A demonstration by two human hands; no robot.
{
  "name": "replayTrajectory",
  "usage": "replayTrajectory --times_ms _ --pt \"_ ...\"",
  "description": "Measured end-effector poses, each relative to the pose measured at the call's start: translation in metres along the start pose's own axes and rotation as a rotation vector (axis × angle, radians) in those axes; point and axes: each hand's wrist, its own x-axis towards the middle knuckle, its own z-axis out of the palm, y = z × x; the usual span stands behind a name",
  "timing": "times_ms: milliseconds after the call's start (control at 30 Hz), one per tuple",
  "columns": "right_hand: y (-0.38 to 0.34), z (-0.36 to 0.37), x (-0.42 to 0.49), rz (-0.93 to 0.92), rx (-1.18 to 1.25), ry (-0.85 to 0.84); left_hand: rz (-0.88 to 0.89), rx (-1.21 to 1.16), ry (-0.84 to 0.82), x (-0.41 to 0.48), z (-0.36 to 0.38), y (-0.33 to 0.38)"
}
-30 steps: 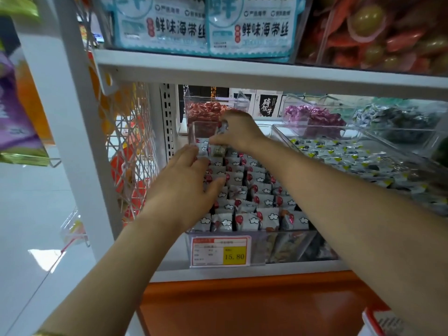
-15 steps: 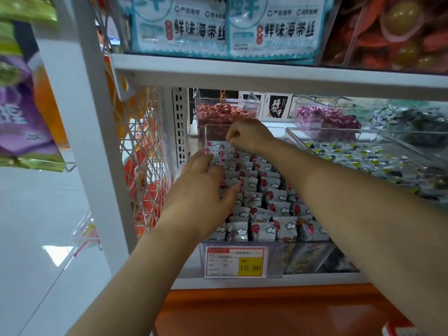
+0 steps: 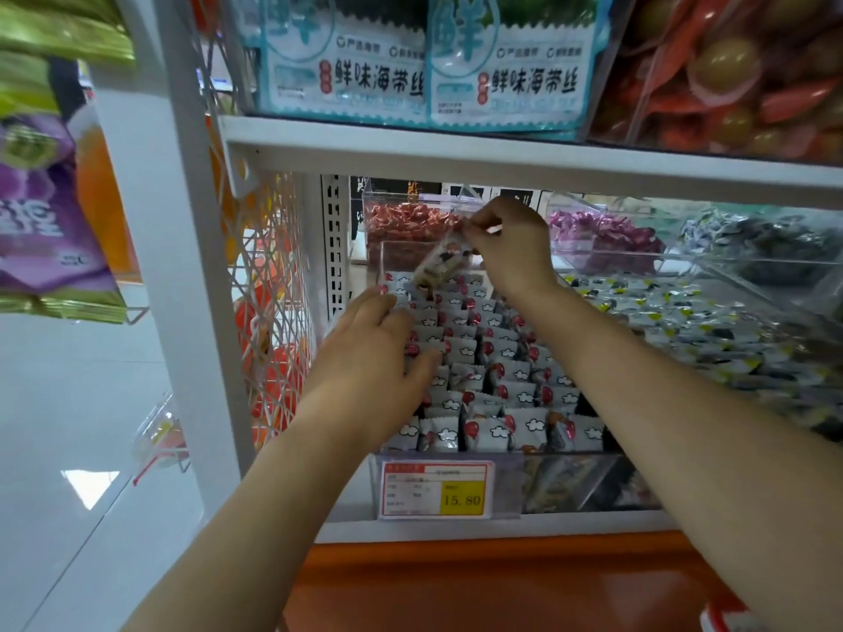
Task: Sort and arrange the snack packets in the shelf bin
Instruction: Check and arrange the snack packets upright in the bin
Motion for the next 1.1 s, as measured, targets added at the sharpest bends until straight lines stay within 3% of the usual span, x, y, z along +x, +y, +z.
replayTrajectory --times_ms 100,233,500,667,900,1100 --pt "-0.007 -0.026 -0.030 0.123 0.158 0.103 0.029 0.044 0.099 -0.004 -0.004 0.004" --pt "-0.014 -0.061 -0.075 0.281 0.406 0.097 0.036 0.013 0.268 -0.016 -0.013 0.020" --pt "-0.020 -0.096 -0.139 0.450 0.868 0.028 -0.052 -0.494 0.136 -0.042 -0.021 0.050" --pt "-0.019 -0.104 -0.150 0.499 1.036 -0.034 -0.310 -0.980 0.061 -0.045 -0.023 0.052" --pt "-0.016 -0.107 -0.148 0.601 1.163 -0.088 -0.428 -1.154 0.114 -0.044 -0.022 0.054" --pt "-0.013 -0.104 -0.145 0.718 1.302 -0.031 -0.461 -1.343 0.026 -0.042 -0.023 0.055"
